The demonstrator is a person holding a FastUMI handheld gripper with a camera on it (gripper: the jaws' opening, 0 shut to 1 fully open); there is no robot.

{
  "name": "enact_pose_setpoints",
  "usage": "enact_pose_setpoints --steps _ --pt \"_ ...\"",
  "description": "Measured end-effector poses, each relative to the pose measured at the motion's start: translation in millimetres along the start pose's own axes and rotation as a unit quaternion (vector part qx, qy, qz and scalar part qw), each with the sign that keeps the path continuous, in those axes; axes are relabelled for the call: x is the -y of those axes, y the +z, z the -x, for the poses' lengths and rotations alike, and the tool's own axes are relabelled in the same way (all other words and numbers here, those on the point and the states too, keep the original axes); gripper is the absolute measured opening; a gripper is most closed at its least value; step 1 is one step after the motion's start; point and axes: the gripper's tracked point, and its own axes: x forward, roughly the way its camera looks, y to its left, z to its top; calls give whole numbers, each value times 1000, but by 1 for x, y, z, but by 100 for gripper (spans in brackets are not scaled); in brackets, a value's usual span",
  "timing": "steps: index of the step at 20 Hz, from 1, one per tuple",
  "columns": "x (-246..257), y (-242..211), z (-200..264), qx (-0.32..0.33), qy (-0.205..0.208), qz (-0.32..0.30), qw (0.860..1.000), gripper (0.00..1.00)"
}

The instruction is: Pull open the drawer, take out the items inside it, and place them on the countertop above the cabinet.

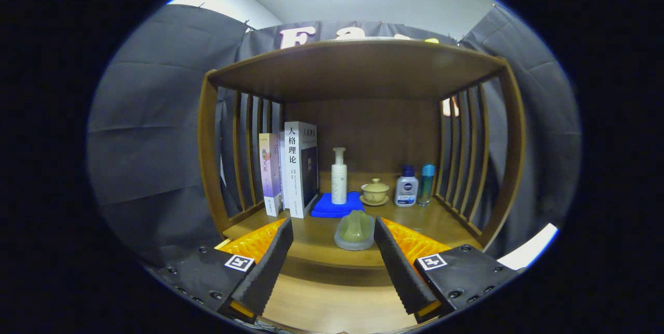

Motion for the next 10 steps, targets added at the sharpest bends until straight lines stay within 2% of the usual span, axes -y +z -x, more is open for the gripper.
enact_pose_setpoints --steps 5,8,10 --pt "3 -22 49 36 -19 -12 999 98" --pt "16 -49 76 33 -52 8 998 98" --pt "12 -64 89 39 -49 9 998 98"
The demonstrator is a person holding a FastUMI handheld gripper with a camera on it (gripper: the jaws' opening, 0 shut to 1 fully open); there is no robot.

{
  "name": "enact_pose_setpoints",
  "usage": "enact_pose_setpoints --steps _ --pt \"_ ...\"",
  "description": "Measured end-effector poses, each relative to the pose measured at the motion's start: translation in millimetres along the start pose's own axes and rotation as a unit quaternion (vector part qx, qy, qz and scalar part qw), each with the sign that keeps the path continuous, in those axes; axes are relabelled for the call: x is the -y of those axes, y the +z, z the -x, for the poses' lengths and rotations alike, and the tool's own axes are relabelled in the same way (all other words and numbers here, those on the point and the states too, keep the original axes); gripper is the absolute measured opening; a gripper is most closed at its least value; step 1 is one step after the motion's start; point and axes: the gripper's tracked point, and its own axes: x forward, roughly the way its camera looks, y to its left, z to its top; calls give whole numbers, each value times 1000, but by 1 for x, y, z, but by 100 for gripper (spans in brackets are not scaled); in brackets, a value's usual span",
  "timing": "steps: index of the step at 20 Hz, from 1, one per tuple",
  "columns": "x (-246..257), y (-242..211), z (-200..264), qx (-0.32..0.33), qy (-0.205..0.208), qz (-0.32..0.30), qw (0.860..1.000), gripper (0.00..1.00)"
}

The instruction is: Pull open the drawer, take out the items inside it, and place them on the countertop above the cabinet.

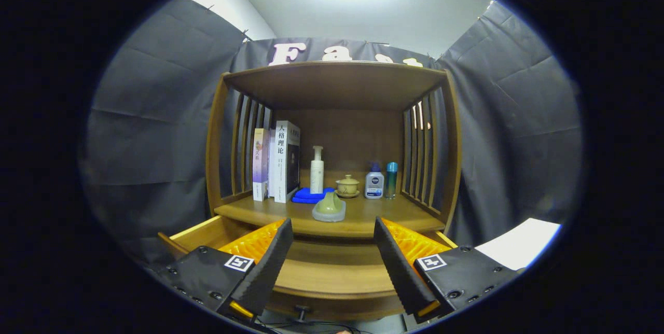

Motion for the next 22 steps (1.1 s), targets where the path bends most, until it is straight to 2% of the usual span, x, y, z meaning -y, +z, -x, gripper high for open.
enact_pose_setpoints --steps 4,9,15,22 --pt "-6 -42 24 -34 3 -15 999 98" --pt "-9 -85 35 -73 -13 -25 997 98" --pt "-9 -108 28 -81 -27 -24 996 98" --pt "-19 -112 27 -82 -30 -16 996 98"
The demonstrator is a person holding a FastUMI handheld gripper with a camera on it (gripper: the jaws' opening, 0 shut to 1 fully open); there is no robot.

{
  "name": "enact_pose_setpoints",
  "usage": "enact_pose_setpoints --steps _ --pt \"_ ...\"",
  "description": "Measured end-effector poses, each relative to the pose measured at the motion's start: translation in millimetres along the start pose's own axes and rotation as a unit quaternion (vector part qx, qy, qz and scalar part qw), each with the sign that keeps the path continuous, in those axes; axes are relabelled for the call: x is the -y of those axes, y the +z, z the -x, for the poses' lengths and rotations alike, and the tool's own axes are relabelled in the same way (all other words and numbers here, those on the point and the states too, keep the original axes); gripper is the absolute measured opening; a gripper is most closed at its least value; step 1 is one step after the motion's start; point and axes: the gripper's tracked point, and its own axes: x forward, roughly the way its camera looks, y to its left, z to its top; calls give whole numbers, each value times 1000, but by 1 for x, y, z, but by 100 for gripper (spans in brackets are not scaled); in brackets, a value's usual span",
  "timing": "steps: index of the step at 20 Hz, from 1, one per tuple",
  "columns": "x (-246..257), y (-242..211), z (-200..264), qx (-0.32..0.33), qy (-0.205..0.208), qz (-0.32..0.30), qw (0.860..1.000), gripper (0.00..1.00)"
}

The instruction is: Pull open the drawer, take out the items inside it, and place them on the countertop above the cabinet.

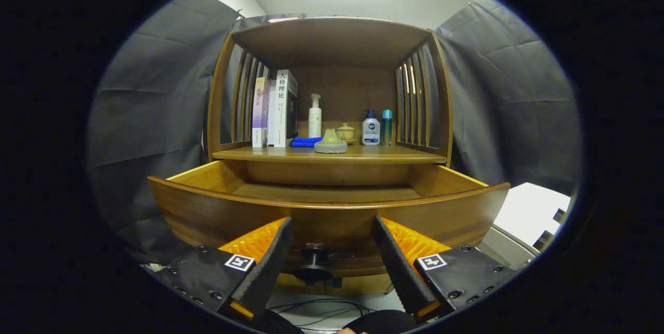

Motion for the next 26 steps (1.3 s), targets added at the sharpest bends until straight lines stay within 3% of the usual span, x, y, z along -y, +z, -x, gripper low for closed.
enact_pose_setpoints --steps 7,26 --pt "-3 6 -13 11 -7 -5 1000 97" --pt "-5 22 -137 -10 -6 -45 999 97"
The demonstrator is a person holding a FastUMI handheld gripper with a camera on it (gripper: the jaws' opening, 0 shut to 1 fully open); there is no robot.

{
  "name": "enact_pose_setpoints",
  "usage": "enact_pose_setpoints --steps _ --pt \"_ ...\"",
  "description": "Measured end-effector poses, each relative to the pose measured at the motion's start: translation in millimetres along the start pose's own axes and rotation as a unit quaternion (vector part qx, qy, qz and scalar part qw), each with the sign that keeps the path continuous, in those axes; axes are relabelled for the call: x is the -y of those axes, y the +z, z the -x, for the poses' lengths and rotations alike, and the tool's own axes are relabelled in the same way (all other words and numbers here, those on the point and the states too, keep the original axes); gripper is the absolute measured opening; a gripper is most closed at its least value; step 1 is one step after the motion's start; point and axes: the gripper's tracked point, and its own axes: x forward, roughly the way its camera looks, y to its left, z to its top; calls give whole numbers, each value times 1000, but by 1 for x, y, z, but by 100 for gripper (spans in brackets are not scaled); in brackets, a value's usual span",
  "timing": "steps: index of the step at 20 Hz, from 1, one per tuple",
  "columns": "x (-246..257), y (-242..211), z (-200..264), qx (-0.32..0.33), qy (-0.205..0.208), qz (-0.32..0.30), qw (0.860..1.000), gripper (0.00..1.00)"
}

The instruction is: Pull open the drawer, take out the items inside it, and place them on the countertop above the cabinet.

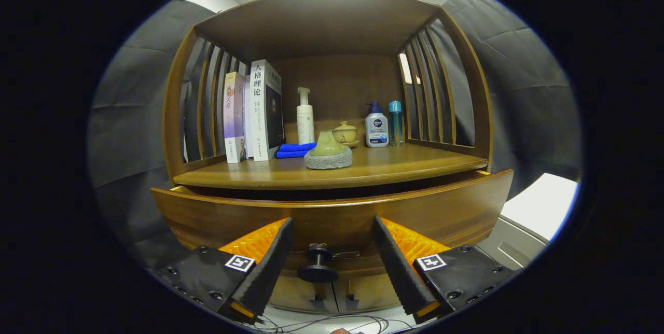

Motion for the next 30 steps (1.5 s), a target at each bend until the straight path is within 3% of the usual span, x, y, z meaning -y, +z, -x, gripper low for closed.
enact_pose_setpoints --steps 8,17,23,30 --pt "0 4 -36 -5 1 -10 1000 98" --pt "0 5 -33 -16 0 -20 1000 97" --pt "8 59 16 36 -5 -30 999 97" --pt "19 118 94 40 7 20 999 97"
